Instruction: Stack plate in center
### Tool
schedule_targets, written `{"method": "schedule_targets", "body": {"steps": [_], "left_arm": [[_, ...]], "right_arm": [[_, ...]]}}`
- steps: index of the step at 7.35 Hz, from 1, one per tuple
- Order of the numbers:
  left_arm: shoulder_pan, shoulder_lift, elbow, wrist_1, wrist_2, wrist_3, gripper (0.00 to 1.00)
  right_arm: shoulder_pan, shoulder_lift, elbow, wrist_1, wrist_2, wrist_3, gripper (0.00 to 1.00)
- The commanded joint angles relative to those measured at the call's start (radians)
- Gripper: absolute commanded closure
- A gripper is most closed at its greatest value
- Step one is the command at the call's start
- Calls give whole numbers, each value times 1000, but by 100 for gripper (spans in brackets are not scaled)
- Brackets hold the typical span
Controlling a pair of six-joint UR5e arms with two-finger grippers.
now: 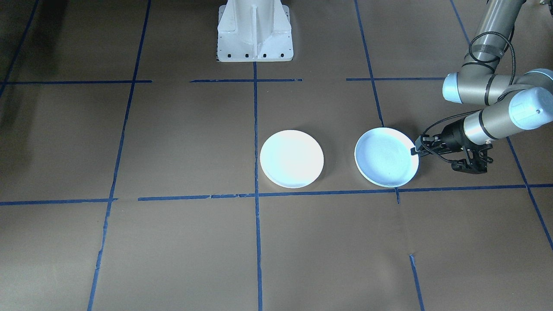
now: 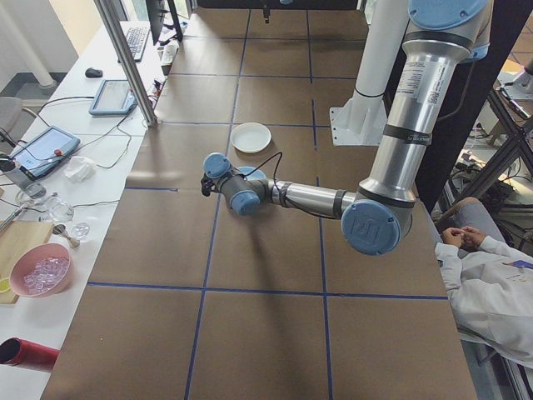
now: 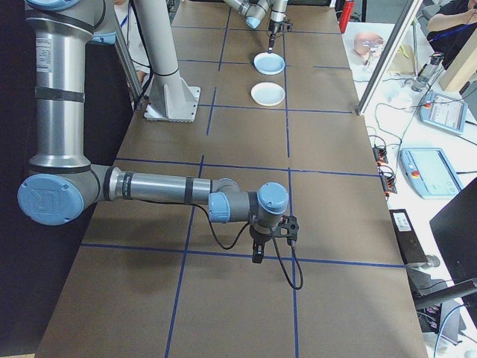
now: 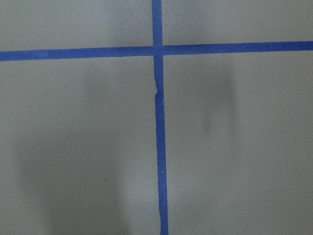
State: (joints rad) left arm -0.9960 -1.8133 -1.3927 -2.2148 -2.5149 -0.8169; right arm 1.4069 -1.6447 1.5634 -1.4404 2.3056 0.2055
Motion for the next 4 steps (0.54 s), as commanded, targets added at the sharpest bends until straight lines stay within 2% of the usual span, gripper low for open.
{"method": "schedule_targets", "body": {"steps": [1,3,4], "left_arm": [[0,-24,-5,0,-1,-10,1],[19,-104,-8,-2,4,-138,1],[37,-142,-12,0,34,-195,1]], "right_arm": [[0,0,0,0,0,0,0],[0,0,0,0,0,0,0],[0,0,0,0,0,0,0]]}}
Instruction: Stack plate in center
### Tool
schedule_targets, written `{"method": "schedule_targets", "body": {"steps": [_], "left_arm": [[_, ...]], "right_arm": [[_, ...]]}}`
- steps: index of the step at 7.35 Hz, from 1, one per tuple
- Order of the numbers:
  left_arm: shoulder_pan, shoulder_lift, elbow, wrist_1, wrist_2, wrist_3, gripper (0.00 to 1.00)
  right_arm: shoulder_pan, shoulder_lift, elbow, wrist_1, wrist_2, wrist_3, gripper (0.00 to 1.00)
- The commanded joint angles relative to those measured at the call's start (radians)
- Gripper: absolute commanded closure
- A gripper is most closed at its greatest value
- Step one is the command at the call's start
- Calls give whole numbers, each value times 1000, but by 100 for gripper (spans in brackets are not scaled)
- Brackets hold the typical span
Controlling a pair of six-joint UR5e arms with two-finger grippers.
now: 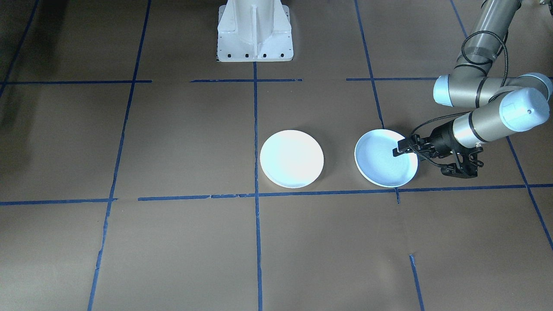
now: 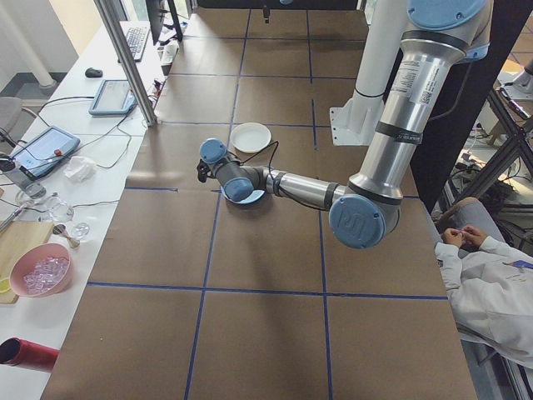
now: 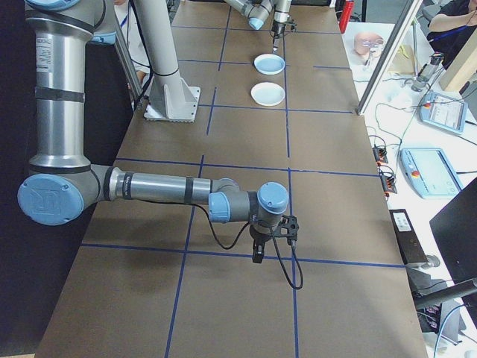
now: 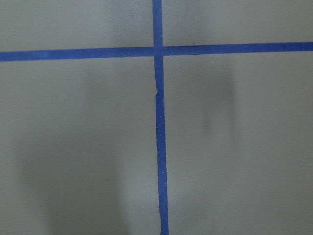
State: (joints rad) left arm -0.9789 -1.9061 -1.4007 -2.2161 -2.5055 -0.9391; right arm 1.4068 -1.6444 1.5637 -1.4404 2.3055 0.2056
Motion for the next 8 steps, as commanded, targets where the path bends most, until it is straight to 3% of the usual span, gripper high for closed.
{"method": "schedule_targets", "body": {"steps": [1,4,6,8], "left_arm": [[75,-101,-6,3,74,-158,1],[213,-178,-6,4,203,-269,2],[244,-188,-3,4,209,-296,12],[252,-192,6,6,209,-296,15]], "right_arm": [[0,0,1,0,0,0,0],[0,0,-1,0,0,0,0],[0,0,1,0,0,0,0],[0,0,1,0,0,0,0]]}}
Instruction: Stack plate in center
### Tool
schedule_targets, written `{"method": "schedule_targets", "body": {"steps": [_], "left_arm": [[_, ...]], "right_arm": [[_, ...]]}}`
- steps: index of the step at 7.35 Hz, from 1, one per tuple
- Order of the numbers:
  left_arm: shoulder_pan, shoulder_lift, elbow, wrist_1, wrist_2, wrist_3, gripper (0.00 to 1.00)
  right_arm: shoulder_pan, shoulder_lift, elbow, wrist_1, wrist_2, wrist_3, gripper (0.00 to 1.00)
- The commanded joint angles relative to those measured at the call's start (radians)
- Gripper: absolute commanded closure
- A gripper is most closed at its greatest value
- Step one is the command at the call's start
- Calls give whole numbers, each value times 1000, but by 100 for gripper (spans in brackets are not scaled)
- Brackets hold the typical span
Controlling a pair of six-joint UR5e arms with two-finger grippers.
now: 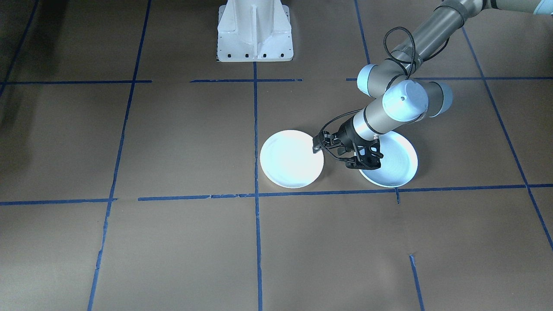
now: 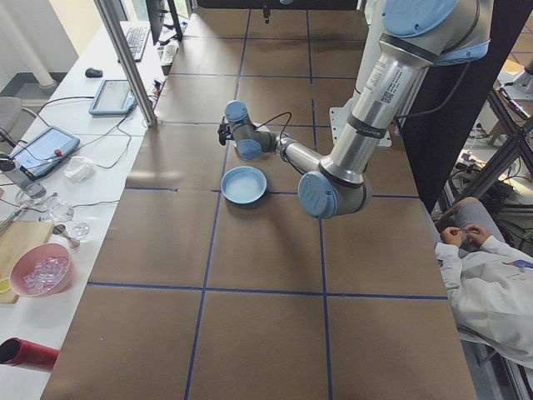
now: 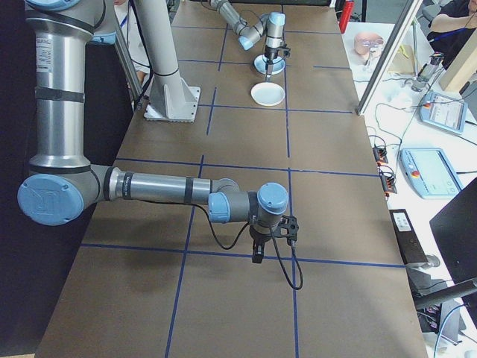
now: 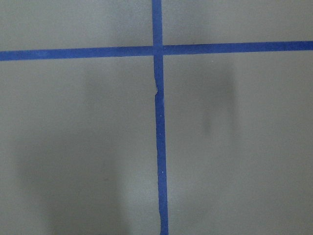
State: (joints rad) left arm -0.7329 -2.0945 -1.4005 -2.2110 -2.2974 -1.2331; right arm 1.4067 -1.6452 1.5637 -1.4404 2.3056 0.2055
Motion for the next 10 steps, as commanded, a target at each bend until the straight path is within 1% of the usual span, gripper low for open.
{"method": "schedule_targets", "body": {"steps": [1,3,5,7,8,9,10], "left_arm": [[10,-9,15,-1,3,1,17],[15,-15,18,-1,9,0,24],[23,-22,32,-1,10,0,36],[32,-30,40,-3,16,0,38],[32,-30,40,-4,15,0,68],[33,-30,41,-1,16,0,95],[32,-30,43,-1,15,-2,100]], "right_arm": [[0,1,1,0,0,0,0],[0,-1,-1,0,0,0,0],[1,-1,-1,0,0,0,0],[0,1,-1,0,0,0,0],[1,-1,-1,0,0,0,0],[0,1,-1,0,0,0,0],[0,1,-1,0,0,0,0]]}}
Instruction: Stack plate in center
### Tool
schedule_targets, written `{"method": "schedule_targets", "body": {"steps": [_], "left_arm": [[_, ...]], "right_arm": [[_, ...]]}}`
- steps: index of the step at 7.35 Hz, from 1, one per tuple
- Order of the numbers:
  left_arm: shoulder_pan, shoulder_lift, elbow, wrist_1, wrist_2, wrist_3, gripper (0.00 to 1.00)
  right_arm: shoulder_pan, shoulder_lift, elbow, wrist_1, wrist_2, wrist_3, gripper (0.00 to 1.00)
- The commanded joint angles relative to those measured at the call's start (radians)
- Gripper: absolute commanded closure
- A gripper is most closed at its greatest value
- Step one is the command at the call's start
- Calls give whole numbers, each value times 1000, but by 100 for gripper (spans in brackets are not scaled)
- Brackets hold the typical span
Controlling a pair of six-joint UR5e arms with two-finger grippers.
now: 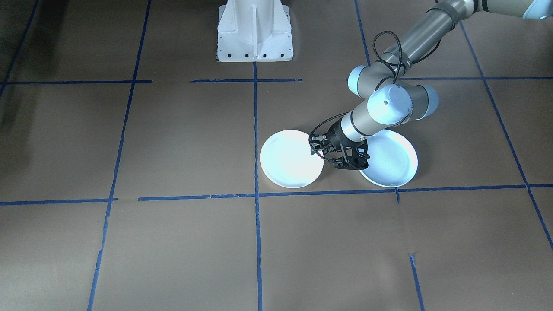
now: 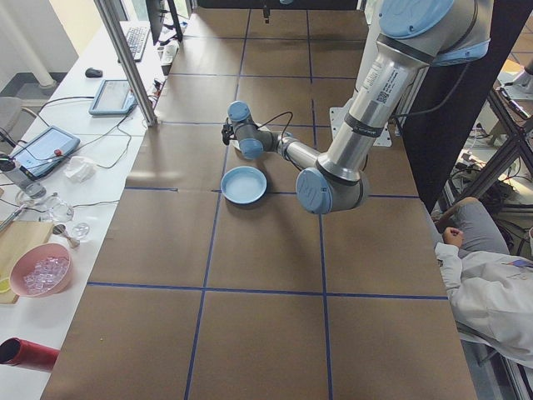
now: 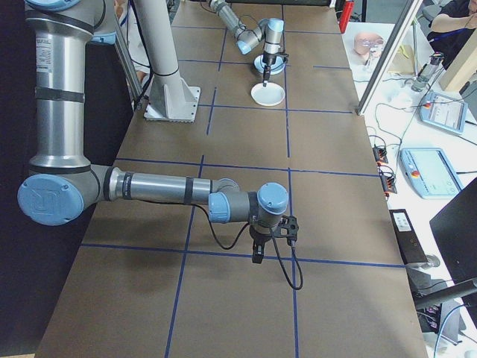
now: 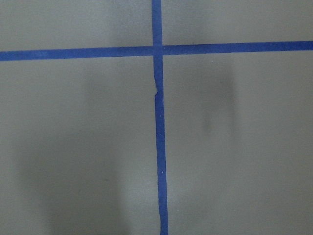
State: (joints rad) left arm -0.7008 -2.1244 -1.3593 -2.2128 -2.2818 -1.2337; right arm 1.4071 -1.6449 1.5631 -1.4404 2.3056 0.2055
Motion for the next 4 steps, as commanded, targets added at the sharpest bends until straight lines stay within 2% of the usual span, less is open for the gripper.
{"method": "schedule_targets", "body": {"steps": [1,2,3,4], "left_arm": [[-8,3,-3,-4,-8,0,100],[-82,18,-23,-8,-19,8,100],[-141,44,-67,-8,-71,26,100],[-188,117,-114,-8,-83,61,100]], "right_arm": [[1,0,0,0,0,0,0],[0,0,0,0,0,0,0],[0,0,0,0,0,0,0],[0,0,0,0,0,0,0]]}}
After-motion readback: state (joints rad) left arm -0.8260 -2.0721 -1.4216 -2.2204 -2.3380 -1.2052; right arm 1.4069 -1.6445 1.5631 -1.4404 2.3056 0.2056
